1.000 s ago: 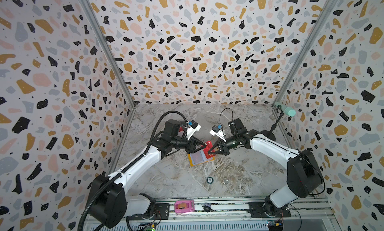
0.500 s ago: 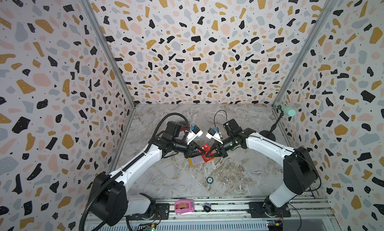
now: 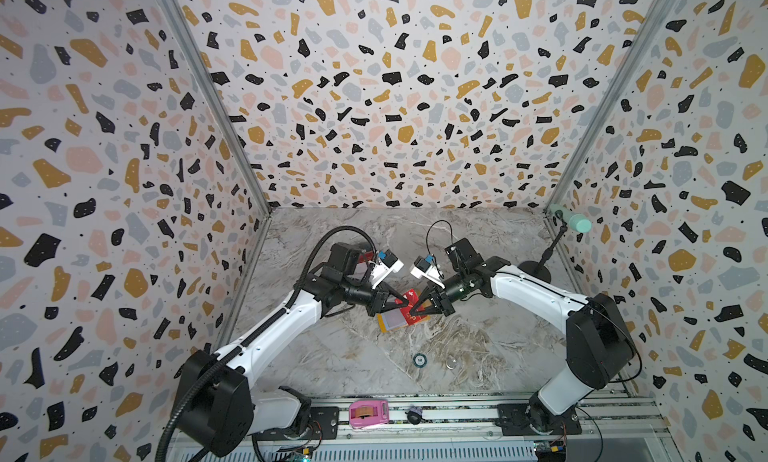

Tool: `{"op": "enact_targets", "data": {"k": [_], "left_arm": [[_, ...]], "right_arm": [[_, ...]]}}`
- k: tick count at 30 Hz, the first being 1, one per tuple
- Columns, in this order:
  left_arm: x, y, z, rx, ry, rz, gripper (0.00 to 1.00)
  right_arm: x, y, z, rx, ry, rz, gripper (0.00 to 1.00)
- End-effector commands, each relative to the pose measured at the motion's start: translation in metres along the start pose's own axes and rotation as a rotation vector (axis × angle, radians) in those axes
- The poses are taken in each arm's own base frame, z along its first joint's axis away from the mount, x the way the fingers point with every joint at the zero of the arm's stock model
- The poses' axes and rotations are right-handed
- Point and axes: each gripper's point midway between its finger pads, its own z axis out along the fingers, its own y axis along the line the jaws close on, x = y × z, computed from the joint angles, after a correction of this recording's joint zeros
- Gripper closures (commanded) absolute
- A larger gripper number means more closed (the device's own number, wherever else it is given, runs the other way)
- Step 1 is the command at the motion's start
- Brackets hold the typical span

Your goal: Take the credit cards out of the card holder

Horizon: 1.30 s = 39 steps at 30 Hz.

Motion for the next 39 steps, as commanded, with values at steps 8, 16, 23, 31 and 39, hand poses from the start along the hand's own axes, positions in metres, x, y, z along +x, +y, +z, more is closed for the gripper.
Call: {"op": "enact_targets", "data": {"k": [8, 16, 23, 31, 39], "left_arm": [[-0.048, -0.010, -0.026, -0.107, -0.280, -0.022, 1.00], [-0.078, -0.011, -0.054, -0.097, -0.622, -0.117, 1.00], [-0.083, -0.017, -0.074, -0.063, -0.801, -0.125, 1.00], [-0.078, -0.025, -0.090, -0.027, -0.914, -0.113, 1.00], [-0.076, -0.032, -0.094, 0.022, -0.947, -0.108, 1.00]], "right_arm": [[-0.026, 0.011, -0.034, 0.147, -0.165, -0.098, 0.40], [-0.050, 0.015, -0.060, 0.263, -0.385, -0.103, 0.22], [-0.065, 0.016, -0.079, 0.248, -0.699, -0.002, 0.16], [-0.084, 0.043, -0.066, 0.100, -0.778, -0.061, 0.25], [-0.100, 0.051, -0.061, 0.056, -0.812, -0.099, 0.37]]}}
